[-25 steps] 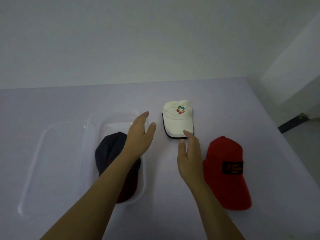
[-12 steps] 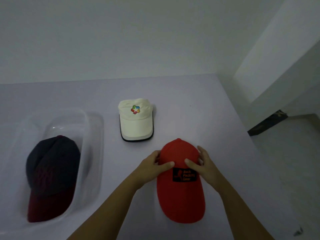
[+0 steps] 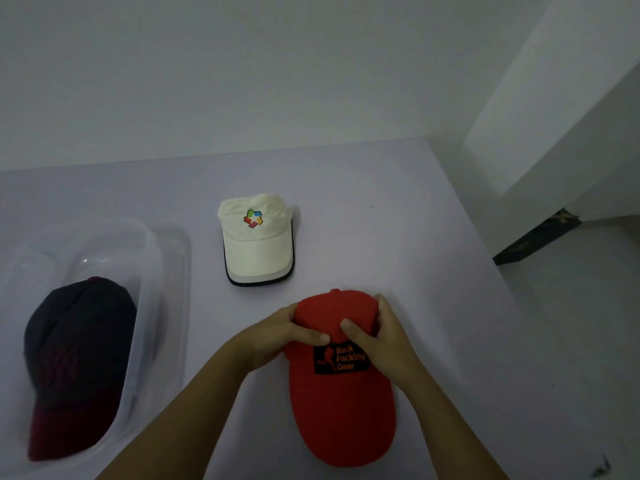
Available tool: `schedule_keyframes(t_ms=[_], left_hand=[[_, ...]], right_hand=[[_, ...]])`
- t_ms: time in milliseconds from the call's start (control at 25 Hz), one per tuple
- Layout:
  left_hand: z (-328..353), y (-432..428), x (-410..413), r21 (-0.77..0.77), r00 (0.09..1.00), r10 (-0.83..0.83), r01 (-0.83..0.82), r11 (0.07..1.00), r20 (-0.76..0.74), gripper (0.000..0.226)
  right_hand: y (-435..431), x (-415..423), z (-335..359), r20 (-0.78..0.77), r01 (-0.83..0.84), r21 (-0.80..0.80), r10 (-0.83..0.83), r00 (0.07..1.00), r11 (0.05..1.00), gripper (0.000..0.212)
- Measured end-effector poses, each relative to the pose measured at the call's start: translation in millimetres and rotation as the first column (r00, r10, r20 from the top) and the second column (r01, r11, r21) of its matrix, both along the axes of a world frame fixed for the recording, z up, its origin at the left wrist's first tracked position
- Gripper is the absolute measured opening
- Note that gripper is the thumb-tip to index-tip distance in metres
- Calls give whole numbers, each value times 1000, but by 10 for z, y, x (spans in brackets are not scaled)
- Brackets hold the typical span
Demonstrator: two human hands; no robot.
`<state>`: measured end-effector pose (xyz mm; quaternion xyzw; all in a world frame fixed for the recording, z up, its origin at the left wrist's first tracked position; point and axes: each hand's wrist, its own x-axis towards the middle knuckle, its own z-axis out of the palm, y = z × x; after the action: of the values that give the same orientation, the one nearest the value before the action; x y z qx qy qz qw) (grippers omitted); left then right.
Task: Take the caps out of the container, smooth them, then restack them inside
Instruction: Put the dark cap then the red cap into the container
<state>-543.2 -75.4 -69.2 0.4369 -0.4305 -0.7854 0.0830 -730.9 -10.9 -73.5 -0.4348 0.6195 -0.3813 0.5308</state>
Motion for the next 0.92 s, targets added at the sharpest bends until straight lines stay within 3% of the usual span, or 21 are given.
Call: schedule_keyframes(t_ms=[120, 360, 520, 600, 680, 760, 840, 920], left_hand=[[228, -95, 185, -36, 1000, -9, 10, 999, 15, 52], [868, -302, 922, -225, 991, 115, -127, 966, -66, 44], [1264, -474, 1785, -417, 986, 163, -167, 893, -46, 36], [1453, -566, 2265, -507, 979, 201, -188, 841, -29, 44], [1616, -679, 2765, -571, 964, 264, -230, 788, -24, 55], [1715, -809, 3184, -612, 944, 329, -280, 739, -33, 56], [1750, -927, 3490, -641, 928, 369, -316, 700, -55, 53], [1738, -1003, 3677, -652, 915, 396, -348, 674, -79, 48]], right_hand=[[-63, 215, 245, -44, 51, -112, -56, 997, 992, 44], [-372, 976, 843, -130, 54, -336, -103, 986, 940, 40], [-561, 1671, 1092, -52, -10, -389, -11, 999, 921, 51], [-620, 1995, 1052, -27, 41, -406, -57, 998, 913, 62], [-597, 2408, 910, 25, 127, -341, -126, 992, 932, 46], [-506, 2817, 721, -75, 95, -286, -121, 990, 954, 27], [-453, 3167, 535, -216, -97, -210, 51, 975, 973, 44], [-500, 3423, 394, -328, -320, -60, 284, 901, 945, 84]])
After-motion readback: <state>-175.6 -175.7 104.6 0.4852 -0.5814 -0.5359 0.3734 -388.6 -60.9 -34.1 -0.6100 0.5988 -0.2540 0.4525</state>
